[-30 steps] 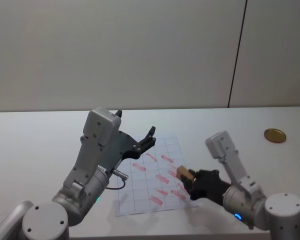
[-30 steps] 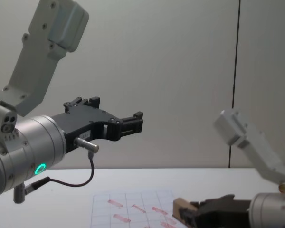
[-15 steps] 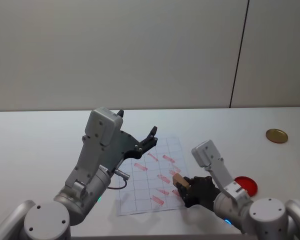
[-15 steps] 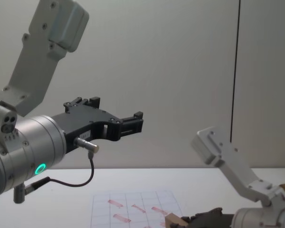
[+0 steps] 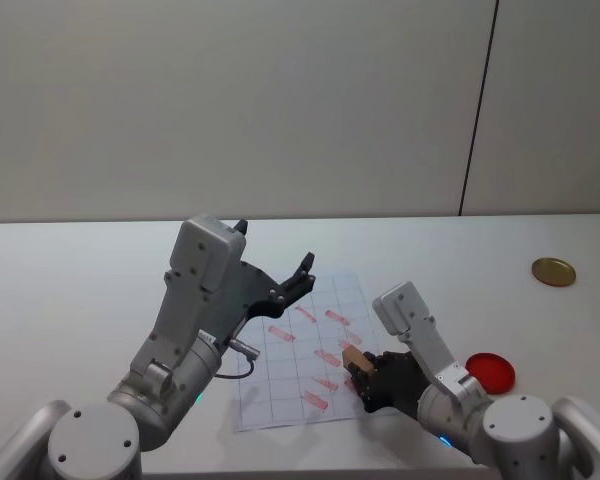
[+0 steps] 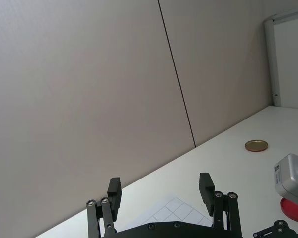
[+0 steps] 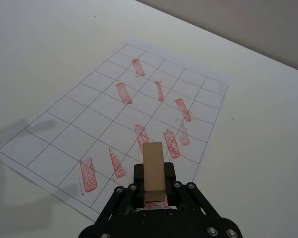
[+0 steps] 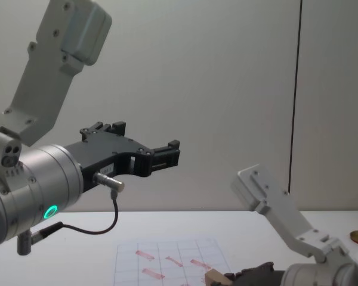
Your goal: Use the one hand to pick up the stamp and affix it onto the A4 paper.
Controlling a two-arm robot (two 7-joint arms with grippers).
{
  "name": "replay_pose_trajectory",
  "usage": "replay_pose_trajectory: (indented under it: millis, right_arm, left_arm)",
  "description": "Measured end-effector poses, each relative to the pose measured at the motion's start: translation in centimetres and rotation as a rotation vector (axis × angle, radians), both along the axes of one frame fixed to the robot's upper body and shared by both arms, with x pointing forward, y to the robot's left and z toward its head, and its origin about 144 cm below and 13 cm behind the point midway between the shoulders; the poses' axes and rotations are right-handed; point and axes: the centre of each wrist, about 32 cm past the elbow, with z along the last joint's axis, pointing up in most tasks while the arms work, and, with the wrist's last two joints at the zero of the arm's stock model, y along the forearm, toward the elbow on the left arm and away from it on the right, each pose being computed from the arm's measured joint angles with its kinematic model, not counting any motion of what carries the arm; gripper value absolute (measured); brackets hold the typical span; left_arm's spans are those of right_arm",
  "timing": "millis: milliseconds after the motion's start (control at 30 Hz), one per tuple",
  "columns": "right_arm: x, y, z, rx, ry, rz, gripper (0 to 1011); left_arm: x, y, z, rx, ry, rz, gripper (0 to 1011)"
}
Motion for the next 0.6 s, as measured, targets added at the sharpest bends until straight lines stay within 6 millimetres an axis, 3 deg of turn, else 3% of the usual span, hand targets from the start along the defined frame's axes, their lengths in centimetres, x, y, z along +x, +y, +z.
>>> replay_pose_trajectory:
  millis: [600]
  right_arm:
    - [0.76,0.58,-0.78,0.006,0.037,-0.017,219]
  left_arm:
    - [0.0,0.0,0.0,0.0,0.0,0.0,993]
